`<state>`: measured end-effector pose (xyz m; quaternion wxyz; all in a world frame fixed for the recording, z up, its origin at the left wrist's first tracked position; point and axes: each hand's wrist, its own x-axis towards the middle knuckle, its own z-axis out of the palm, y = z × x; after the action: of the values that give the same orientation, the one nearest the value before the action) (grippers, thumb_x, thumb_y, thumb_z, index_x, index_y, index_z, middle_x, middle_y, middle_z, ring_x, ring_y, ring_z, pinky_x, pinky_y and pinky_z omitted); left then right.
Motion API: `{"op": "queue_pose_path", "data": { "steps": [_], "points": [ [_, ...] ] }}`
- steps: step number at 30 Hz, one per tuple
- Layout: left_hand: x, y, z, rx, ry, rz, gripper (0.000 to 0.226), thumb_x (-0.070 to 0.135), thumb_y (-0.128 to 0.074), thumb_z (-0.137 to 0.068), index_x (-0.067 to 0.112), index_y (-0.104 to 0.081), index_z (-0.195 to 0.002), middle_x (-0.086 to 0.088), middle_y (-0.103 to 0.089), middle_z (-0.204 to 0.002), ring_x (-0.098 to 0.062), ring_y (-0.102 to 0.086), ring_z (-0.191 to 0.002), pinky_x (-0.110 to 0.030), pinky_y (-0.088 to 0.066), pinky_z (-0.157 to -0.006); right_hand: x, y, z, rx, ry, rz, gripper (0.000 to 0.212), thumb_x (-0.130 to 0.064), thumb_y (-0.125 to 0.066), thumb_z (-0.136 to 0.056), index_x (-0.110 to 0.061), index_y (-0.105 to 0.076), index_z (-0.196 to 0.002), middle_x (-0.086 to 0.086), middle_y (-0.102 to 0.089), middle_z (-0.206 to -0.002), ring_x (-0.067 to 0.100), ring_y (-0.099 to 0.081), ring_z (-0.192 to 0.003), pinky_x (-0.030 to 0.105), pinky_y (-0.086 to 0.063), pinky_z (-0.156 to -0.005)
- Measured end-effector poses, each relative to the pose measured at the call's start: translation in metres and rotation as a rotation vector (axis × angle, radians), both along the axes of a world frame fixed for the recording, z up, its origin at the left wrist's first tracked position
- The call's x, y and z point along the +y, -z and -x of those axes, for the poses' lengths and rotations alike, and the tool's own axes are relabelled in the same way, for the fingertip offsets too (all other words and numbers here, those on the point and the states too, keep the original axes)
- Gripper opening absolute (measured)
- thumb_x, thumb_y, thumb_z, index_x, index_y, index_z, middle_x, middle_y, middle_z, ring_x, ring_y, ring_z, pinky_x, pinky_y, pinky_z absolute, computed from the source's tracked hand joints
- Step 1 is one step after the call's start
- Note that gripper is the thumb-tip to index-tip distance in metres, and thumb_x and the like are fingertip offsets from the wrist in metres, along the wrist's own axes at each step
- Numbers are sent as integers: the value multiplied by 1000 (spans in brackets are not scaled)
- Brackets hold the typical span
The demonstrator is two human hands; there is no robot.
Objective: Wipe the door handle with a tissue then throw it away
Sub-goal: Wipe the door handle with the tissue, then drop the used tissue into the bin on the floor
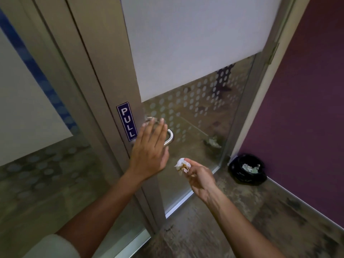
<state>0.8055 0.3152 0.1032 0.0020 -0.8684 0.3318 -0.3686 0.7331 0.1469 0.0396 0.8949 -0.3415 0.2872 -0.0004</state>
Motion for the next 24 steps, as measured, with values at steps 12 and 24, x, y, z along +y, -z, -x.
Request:
{"op": "queue_pose_path", "data": {
  "steps": [12,24],
  "points": [
    [-134,59,17,442,44,44,62,26,-60,-85,1,-54,-142,-13,-50,-152,-33,-40,-145,-47,-46,-108,-140,16,5,64,50,93,23,10,-58,-91,-4,-73,-100,11,-75,-85,13,-67,-64,17,-52,-55],
    [-255,136,15,811,-93,-29,57,31,-52,-93,12,-50,-147,-6,-41,-159,-26,-38,-147,-43,-35,-117,-312,48,31,218,222,238,21,15,-59,-85,3,-72,-97,19,-73,-80,19,-66,-65,18,-49,-45]
  ]
}}
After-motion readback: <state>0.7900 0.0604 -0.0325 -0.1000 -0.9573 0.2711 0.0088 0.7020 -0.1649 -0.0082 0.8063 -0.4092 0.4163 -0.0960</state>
